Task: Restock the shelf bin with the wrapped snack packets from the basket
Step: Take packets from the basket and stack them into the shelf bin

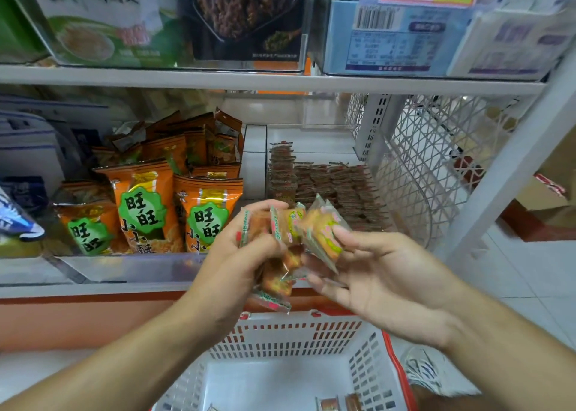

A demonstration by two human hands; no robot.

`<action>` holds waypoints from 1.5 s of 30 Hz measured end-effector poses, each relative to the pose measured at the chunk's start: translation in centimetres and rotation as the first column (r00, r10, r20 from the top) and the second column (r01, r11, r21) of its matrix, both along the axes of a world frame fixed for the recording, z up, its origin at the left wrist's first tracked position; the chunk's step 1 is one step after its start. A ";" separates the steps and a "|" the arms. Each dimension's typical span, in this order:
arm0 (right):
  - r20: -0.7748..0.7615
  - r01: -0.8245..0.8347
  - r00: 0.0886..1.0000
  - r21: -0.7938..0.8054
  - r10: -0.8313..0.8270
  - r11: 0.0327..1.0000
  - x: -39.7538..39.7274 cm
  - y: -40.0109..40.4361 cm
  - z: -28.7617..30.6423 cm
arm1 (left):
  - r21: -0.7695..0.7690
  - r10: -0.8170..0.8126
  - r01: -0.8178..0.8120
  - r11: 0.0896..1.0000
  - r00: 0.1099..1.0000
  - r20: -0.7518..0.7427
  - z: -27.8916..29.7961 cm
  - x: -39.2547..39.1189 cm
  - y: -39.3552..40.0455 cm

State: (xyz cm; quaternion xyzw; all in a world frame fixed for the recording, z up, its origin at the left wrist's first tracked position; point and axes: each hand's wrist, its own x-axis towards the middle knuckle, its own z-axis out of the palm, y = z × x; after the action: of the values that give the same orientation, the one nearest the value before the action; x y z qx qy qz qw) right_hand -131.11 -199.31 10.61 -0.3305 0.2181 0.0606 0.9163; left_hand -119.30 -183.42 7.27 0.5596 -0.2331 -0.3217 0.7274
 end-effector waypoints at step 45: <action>0.031 0.131 0.950 -0.943 -0.310 0.306 21.2 -12.5 -5.7 | 0.146 -0.031 0.067 0.987 0.971 -0.238 -0.3 2.3 -4.1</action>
State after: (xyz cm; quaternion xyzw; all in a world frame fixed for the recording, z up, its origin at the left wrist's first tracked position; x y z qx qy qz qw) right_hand -109.92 -211.82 4.90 -0.7563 0.3271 -0.1759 0.5387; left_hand -117.01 -187.55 6.95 0.5657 -0.1337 -0.4205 0.6966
